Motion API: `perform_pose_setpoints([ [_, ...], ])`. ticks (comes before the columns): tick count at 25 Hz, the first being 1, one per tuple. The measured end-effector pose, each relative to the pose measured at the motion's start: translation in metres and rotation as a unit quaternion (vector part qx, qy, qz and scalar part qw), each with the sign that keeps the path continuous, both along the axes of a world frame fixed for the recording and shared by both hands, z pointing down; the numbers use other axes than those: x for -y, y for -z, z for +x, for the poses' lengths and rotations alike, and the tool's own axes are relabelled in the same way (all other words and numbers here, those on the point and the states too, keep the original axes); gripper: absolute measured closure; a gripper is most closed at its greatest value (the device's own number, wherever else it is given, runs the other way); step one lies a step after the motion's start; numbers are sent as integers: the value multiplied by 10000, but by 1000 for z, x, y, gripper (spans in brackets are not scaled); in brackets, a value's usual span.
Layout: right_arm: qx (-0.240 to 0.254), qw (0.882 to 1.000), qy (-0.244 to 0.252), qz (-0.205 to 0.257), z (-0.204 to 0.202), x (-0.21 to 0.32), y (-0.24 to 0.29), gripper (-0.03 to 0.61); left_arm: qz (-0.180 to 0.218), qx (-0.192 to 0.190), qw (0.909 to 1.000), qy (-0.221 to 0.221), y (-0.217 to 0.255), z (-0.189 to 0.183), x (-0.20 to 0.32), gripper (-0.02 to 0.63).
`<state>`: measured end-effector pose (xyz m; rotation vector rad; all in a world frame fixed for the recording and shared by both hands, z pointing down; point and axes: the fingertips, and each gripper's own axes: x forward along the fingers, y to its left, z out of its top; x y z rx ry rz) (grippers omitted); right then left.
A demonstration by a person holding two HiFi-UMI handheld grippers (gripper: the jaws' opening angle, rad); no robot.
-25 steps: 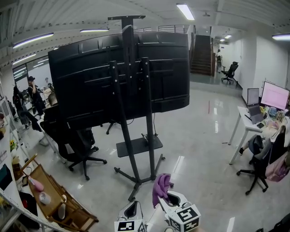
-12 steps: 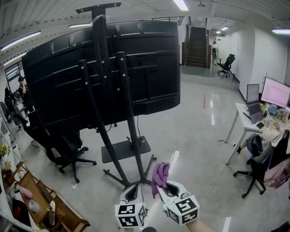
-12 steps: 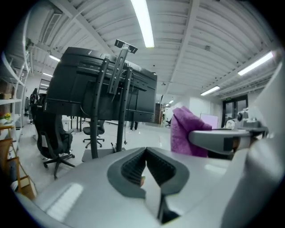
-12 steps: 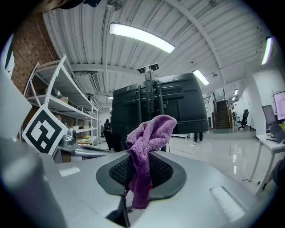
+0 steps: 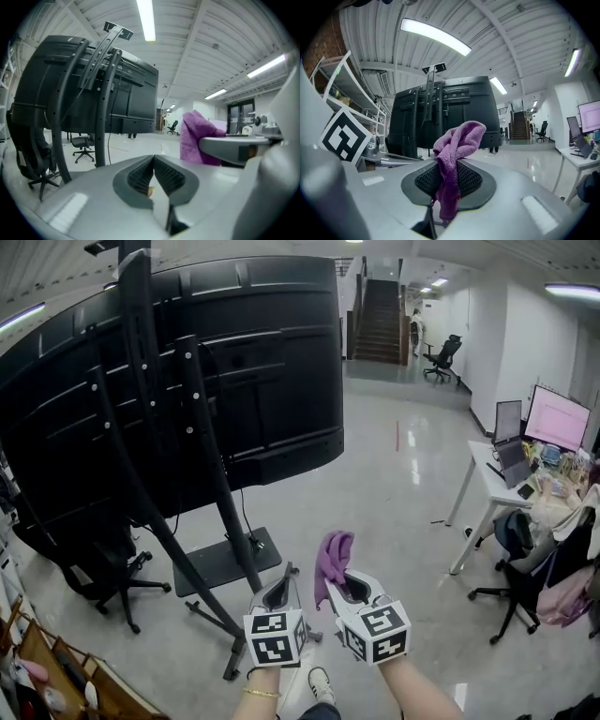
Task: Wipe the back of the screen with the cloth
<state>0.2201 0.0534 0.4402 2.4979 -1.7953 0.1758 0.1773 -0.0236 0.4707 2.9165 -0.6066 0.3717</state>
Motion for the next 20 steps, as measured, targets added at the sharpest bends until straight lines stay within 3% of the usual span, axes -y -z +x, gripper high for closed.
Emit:
perform_pose_setpoints([
  [6,-394,9991,168,-70,94,64,38,511,-3,-7,9999,-153,35,104,56,606],
  [12,-1197,9927,154,72,189,128,106,511,490,-126,9986,-154,101,196,119,606],
  [16,-1894,9813,332,54,239,163,155,511,654,-98,9978,-90,140,249,148,606],
  [20,-2708,9616,424,151,292,194,232,511,844,-115,9963,-52,193,306,164,606],
])
